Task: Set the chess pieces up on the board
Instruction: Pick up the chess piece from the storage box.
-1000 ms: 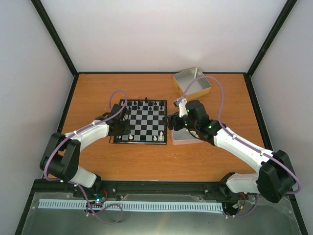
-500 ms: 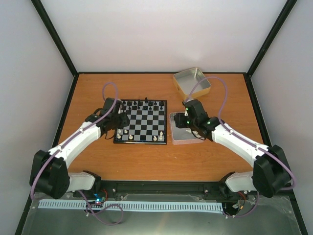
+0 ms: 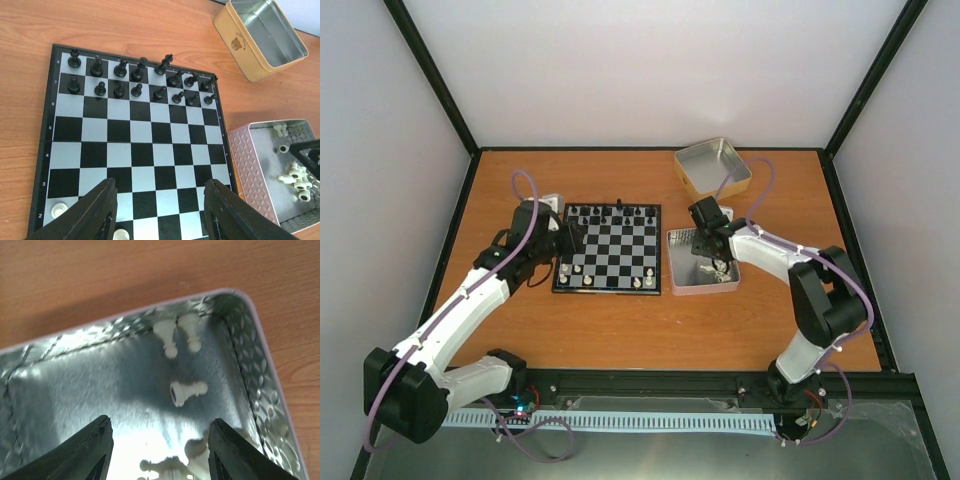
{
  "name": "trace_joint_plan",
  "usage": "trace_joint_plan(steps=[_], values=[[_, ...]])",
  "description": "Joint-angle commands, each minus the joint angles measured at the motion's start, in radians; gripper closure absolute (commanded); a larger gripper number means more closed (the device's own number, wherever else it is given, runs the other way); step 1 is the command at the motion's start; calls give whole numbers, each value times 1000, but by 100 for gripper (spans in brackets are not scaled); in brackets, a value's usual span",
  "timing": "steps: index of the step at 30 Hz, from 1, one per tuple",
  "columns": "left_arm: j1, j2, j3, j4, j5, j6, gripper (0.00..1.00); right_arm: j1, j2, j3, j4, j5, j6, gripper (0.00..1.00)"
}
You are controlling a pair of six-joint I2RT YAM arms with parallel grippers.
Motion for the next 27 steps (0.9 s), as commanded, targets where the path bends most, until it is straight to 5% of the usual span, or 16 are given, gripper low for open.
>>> trace_joint_plan(steps=[1, 18, 27], values=[[-2, 8, -15, 21, 23, 23, 51, -3, 73, 62, -16, 148, 130, 48], [-2, 25, -38, 40, 36, 24, 50, -31, 163, 63, 33, 133, 223, 66], [-2, 46, -33, 48, 46, 23, 50, -34, 195, 54, 34, 139, 226, 60]])
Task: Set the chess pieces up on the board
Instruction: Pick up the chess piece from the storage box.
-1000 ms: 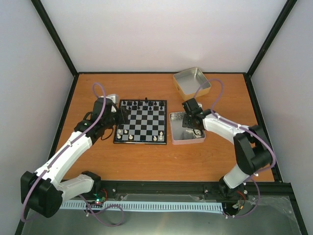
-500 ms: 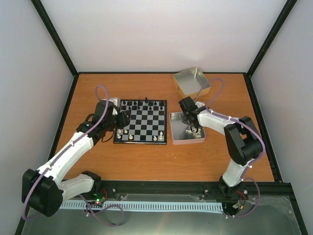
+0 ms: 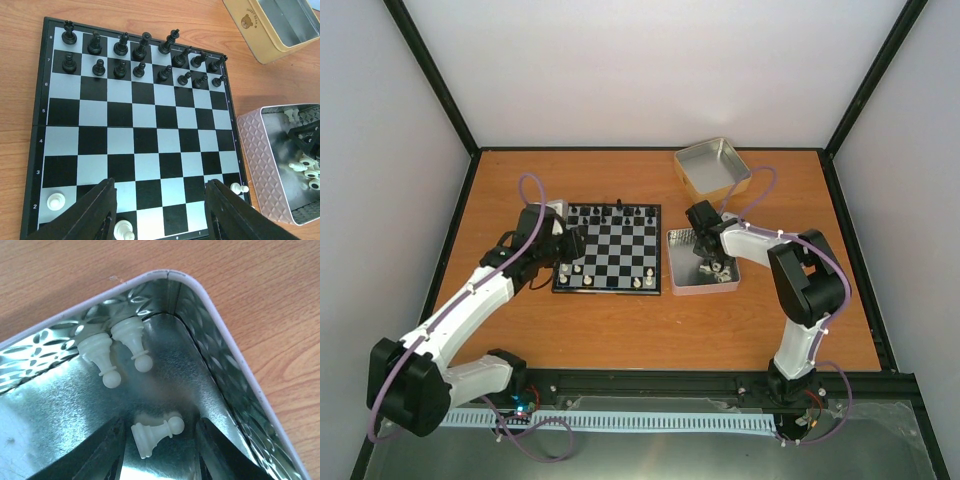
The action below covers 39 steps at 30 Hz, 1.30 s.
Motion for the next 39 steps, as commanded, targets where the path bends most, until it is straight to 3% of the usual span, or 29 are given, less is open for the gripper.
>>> trace_joint_plan(steps=[1, 9, 17, 23, 27, 39], values=[[-2, 13, 11, 36, 14, 17, 51, -9, 16, 7, 14, 26, 26, 59], [-3, 28, 17, 43, 24, 20, 51, -33, 19, -14, 57, -12, -15, 60], [-2, 18, 10, 34, 16, 22, 51, -40, 21, -17, 131, -151, -169, 76], [-3, 18, 4, 31, 14, 20, 50, -40, 17, 1, 94, -158, -267, 67], [-2, 20, 2, 32, 14, 19, 50, -38, -4, 15, 21, -113, -238, 58], [-3, 18, -3, 35, 19, 17, 51, -36, 3, 20, -44, -102, -148, 65]])
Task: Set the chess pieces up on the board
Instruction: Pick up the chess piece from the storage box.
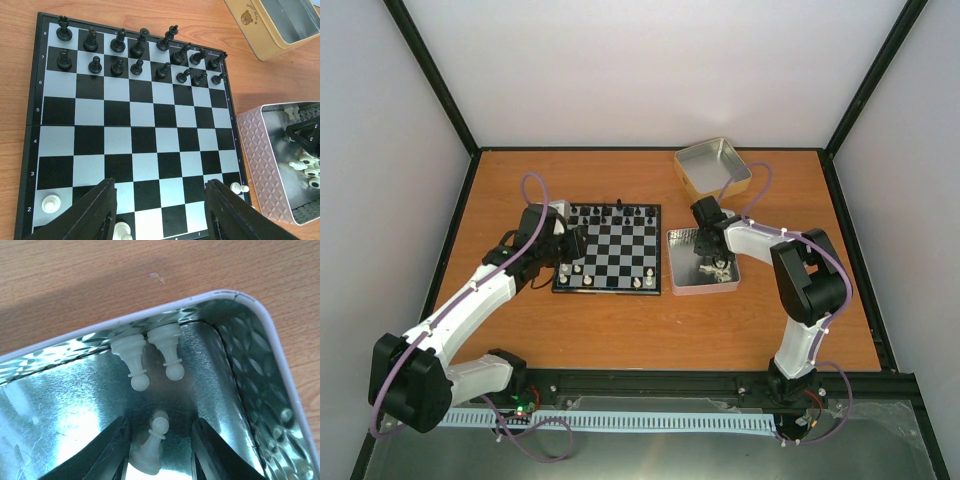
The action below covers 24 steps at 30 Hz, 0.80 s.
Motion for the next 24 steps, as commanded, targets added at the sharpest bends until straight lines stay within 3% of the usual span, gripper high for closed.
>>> trace_joint_plan(steps=[1, 9, 14, 24], values=[[-2, -6, -1, 18, 0, 17, 51, 1, -4, 2, -58, 2, 42, 67], [-2, -8, -2, 19, 5, 9, 51, 1, -16, -19, -43, -21, 52, 84], [-1, -17, -1, 22, 7, 2, 50, 4, -57, -51, 13, -27, 30, 85], [-2, -21, 28, 40, 96, -10, 49, 7, -306, -199, 352, -241, -185, 82]])
